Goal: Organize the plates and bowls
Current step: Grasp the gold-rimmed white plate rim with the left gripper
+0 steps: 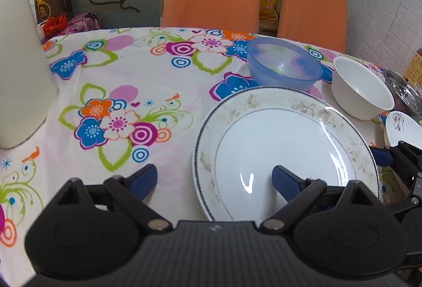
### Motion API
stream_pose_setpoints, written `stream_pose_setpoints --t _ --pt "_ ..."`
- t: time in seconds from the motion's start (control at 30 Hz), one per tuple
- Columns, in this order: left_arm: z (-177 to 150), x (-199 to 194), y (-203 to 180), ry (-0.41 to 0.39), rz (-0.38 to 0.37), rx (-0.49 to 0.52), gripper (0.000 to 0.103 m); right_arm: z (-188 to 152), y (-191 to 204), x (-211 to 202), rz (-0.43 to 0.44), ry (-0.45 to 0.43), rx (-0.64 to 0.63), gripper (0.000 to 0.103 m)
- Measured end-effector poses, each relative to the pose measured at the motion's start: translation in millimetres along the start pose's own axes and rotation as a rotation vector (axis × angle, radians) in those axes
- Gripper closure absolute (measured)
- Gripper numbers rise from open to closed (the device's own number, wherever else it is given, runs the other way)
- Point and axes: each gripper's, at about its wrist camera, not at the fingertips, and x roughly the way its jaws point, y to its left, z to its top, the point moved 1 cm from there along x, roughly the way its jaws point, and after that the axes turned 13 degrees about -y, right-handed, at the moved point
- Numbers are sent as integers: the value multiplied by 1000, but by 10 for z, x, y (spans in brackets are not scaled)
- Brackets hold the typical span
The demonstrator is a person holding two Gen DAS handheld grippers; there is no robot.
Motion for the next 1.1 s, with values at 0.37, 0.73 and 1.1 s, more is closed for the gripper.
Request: stream_pose_setpoints --t 0.37,0.73,1.1 --pt "-20 21 -36 -15 15 27 8 28 23 25 -19 39 13 18" --pt "-27 23 -51 -21 21 30 7 17 43 -28 25 0 -31 26" --pt "34 -24 -164 -33 13 18 47 -3 1 5 47 -27 -46 28"
